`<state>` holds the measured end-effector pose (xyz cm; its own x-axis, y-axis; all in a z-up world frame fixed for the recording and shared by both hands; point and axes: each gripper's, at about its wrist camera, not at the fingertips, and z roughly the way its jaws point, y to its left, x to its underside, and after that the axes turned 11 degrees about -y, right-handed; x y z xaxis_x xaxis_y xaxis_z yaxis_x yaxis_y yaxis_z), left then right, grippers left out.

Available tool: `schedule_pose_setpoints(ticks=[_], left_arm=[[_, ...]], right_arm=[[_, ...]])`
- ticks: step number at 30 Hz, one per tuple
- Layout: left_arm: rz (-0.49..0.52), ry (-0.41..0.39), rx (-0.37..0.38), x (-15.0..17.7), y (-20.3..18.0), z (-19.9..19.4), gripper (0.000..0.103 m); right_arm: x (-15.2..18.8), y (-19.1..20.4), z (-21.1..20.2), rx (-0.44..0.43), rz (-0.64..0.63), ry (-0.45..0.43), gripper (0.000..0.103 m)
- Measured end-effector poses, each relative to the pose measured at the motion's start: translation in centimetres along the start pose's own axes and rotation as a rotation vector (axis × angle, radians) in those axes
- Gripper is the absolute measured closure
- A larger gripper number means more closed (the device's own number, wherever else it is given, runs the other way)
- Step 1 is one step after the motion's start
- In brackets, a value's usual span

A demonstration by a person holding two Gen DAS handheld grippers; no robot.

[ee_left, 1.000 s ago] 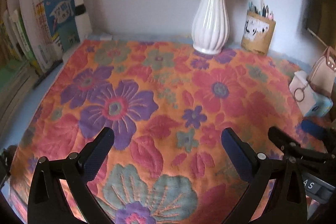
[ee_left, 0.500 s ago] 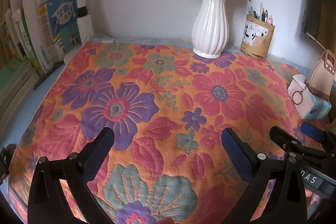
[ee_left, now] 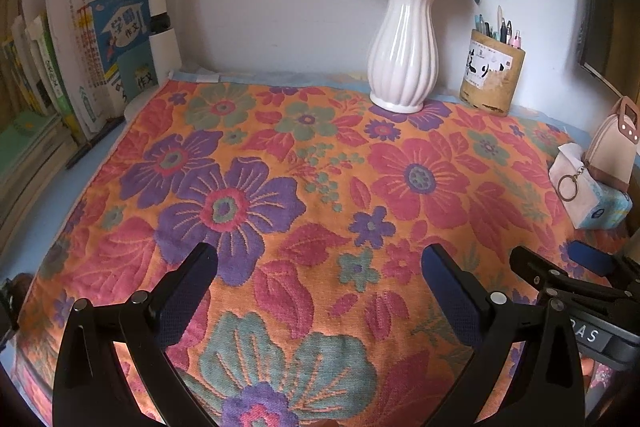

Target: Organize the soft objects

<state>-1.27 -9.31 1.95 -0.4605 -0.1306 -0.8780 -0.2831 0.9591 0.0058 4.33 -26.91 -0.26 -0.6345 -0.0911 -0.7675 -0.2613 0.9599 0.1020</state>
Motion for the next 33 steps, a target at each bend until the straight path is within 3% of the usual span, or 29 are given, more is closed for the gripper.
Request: schedule_pose_setpoints(ticks=[33], left_arm=[[0.002,0.004,0.019,-0.04,0.11,0.09,0.001]], right_arm=[[-0.04,-0.17,0.73,0.004,0.0,0.037,0.012]])
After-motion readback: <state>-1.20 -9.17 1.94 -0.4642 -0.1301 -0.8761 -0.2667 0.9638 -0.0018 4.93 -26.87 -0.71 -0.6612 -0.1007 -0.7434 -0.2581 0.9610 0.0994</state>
